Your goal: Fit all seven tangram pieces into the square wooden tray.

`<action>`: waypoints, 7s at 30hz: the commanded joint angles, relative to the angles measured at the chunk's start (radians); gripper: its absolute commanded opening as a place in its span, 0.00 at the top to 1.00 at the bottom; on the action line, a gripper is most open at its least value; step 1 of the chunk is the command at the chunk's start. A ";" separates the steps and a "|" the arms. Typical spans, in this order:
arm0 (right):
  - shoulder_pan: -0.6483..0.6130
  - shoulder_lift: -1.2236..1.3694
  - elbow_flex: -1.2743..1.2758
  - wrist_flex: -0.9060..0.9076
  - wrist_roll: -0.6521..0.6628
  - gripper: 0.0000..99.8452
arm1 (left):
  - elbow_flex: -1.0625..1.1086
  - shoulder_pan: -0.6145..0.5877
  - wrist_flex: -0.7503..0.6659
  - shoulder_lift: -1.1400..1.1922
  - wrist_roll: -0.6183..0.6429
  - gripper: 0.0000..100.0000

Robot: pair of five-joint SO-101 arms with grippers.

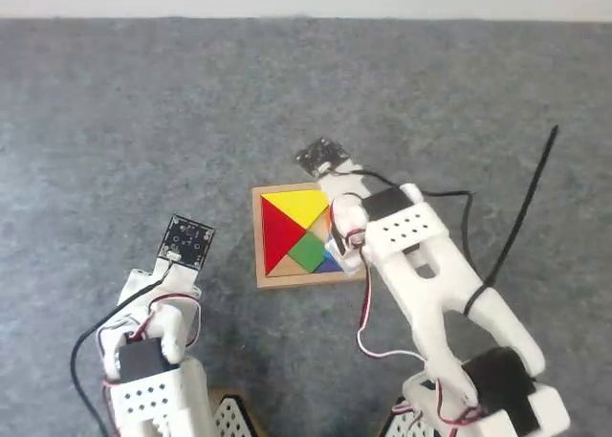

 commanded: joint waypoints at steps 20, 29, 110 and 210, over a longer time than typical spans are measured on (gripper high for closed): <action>0.142 -0.236 -0.163 0.205 -0.143 0.99 | -0.073 0.026 -0.021 -0.005 -0.009 0.99; 0.509 -0.723 0.230 -0.016 -0.170 0.99 | -0.298 0.554 -0.133 0.092 0.132 0.99; 0.460 -1.609 1.003 -0.213 -0.003 0.99 | -0.010 0.299 -0.206 -0.155 0.407 0.98; 0.461 -1.578 1.079 0.157 0.166 0.99 | -0.008 0.189 0.002 -0.138 0.399 0.94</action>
